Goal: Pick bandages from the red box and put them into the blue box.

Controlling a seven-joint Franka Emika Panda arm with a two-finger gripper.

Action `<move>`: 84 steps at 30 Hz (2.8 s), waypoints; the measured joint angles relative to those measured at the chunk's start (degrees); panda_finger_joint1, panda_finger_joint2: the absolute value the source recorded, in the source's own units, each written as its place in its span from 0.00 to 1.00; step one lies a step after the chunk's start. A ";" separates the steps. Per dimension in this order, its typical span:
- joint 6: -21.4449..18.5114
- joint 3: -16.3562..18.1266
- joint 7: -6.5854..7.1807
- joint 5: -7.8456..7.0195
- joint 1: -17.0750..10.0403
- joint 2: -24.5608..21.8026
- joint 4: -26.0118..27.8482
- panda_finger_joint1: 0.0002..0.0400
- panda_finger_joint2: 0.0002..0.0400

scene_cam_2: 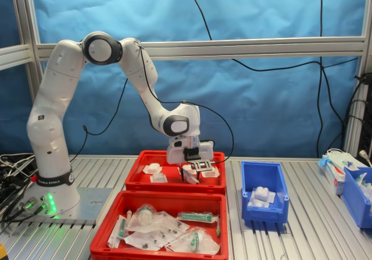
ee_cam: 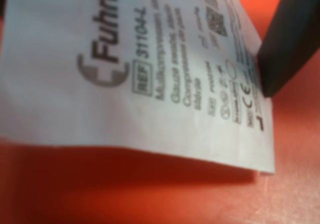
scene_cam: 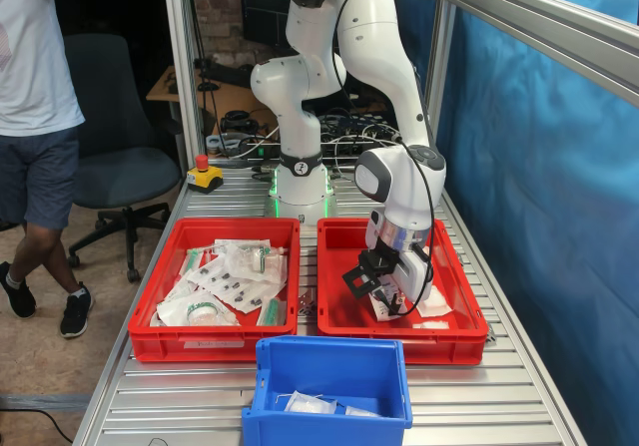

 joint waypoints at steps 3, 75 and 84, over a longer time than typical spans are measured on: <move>0.16 0.00 0.09 0.00 0.00 0.13 0.00 0.85 0.85; -21.19 -12.77 0.38 3.05 0.29 -10.85 17.69 0.16 0.16; -22.85 -16.23 -0.02 7.38 0.28 -10.12 26.35 0.16 0.16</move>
